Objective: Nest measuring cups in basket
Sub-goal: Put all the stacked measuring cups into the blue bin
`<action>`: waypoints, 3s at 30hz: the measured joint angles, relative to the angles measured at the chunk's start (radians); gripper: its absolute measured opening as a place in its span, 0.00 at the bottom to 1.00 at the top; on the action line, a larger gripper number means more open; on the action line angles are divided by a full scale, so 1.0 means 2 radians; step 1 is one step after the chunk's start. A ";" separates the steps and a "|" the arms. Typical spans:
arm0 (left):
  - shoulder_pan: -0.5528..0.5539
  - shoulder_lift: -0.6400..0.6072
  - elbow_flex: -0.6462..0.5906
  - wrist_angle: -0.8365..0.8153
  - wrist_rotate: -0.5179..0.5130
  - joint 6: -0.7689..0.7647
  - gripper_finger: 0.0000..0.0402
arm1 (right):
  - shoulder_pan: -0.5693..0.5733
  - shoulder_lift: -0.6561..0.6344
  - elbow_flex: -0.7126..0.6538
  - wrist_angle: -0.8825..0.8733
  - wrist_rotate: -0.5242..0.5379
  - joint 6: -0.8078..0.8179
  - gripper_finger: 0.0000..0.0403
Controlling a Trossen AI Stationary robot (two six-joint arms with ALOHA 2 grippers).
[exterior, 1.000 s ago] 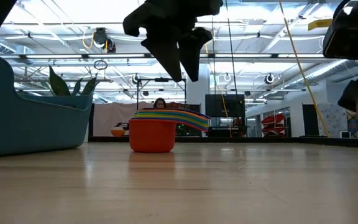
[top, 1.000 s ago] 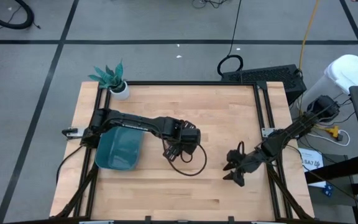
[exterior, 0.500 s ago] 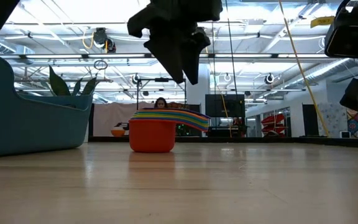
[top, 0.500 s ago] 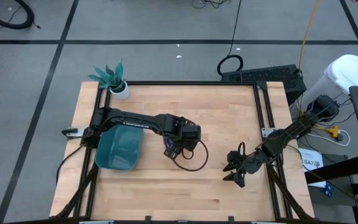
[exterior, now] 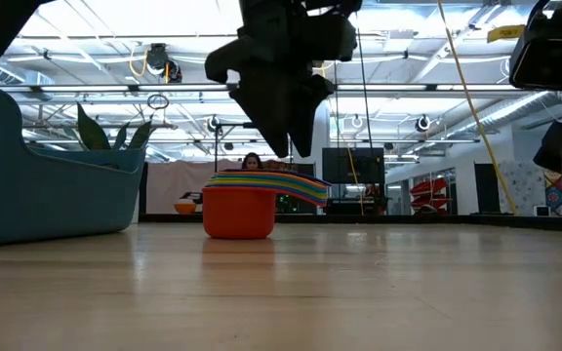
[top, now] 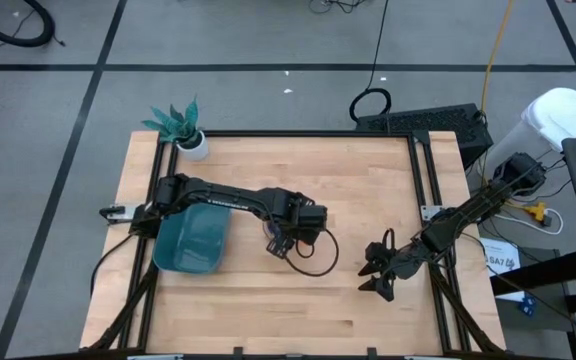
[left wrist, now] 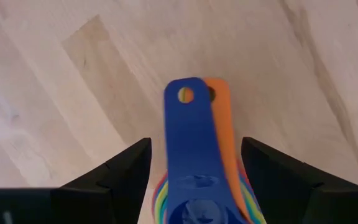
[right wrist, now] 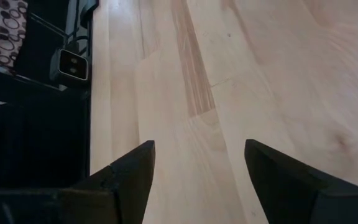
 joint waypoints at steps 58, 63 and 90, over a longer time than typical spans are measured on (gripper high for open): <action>0.006 0.037 0.000 0.002 0.018 -0.057 0.67 | 0.006 0.000 0.000 0.020 -0.002 0.001 0.60; 0.006 0.037 0.000 0.004 0.018 -0.057 0.67 | 0.006 0.000 0.000 0.020 -0.002 0.001 0.60; 0.007 0.038 -0.039 0.025 0.018 -0.073 0.67 | 0.006 0.000 0.000 0.024 -0.003 0.001 0.60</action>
